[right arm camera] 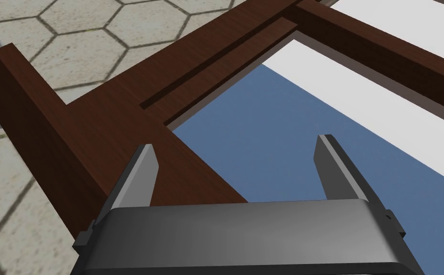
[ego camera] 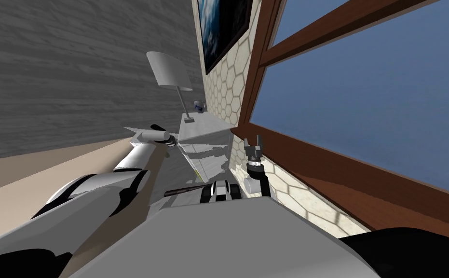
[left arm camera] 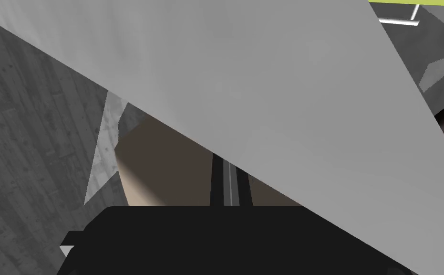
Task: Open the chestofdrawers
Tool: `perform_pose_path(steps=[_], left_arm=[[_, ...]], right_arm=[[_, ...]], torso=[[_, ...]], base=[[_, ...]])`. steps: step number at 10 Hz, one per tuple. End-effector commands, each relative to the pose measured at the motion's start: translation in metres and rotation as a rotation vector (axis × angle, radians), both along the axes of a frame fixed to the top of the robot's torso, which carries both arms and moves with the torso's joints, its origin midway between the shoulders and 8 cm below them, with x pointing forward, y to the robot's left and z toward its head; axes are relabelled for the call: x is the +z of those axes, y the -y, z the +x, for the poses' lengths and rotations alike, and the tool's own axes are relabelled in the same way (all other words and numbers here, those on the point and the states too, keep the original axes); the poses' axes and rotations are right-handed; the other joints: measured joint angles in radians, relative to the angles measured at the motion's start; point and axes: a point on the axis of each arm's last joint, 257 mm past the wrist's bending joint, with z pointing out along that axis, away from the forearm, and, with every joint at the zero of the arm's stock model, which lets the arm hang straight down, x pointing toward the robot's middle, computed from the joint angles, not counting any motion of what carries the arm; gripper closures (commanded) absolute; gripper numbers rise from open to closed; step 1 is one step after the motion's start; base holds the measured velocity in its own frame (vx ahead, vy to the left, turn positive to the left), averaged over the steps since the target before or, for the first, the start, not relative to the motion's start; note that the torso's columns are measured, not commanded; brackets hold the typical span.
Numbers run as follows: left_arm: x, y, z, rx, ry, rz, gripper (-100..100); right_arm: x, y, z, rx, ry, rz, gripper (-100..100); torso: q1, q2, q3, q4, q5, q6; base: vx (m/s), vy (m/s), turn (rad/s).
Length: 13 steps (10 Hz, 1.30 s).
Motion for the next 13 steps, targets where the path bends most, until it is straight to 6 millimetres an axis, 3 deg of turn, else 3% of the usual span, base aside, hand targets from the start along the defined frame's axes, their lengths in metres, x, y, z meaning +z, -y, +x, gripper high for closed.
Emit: perform_pose_path(steps=[1, 2, 3, 4, 7, 10, 11, 12, 13], left_arm=[[0.003, 0.015, 0.006, -0.025, 0.0, 0.001, 100], [0.003, 0.017, 0.006, -0.027, -0.001, 0.001, -100], [-0.001, -0.004, -0.001, 0.012, -0.001, 0.0, -100], [-0.001, -0.004, -0.001, 0.012, -0.001, 0.0, -100], [-0.006, -0.034, -0.012, 0.071, -0.002, 0.0, -100], [-0.013, -0.083, -0.035, 0.167, -0.001, 0.001, -100], [-0.012, -0.072, -0.029, 0.144, -0.003, 0.002, -100], [-0.01, -0.064, -0.025, 0.129, -0.001, 0.001, 100], [-0.009, -0.054, -0.021, 0.11, -0.002, 0.0, 100]], right_arm=[[0.0, 0.0, 0.0, 0.0, 0.0, 0.0, 0], [0.0, 0.0, 0.0, 0.0, 0.0, 0.0, 0], [0.0, 0.0, 0.0, 0.0, 0.0, 0.0, 0], [0.0, 0.0, 0.0, 0.0, 0.0, 0.0, 0], [0.0, 0.0, 0.0, 0.0, 0.0, 0.0, 0], [0.0, 0.0, 0.0, 0.0, 0.0, 0.0, 0], [0.0, 0.0, 0.0, 0.0, 0.0, 0.0, 0], [0.0, 0.0, 0.0, 0.0, 0.0, 0.0, 0], [0.0, 0.0, 0.0, 0.0, 0.0, 0.0, 0]], torso=[[-0.001, 0.0, 0.0, 0.0, 0.0, 0.001], [0.001, 0.002, 0.001, 0.0, 0.0, 0.001], [0.001, 0.003, 0.002, 0.001, 0.0, 0.0], [0.002, 0.004, 0.003, 0.001, 0.001, 0.001], [0.001, 0.001, 0.0, 0.0, 0.0, 0.0], [0.001, 0.001, 0.001, 0.0, 0.0, 0.0], [0.0, 0.001, 0.001, 0.0, 0.0, 0.0], [0.0, -0.001, 0.0, 0.0, 0.0, -0.001], [0.0, -0.002, -0.001, -0.001, 0.0, -0.001]], base=[[0.025, -0.015, 0.023], [0.006, -0.003, -0.006], [-0.037, 0.018, -0.289], [-0.043, 0.023, -0.166], [-0.041, 0.023, -0.166], [-0.068, 0.031, -0.293], [-0.032, 0.013, -0.061], [0.014, -0.004, 0.241], [0.051, -0.017, 0.275]])
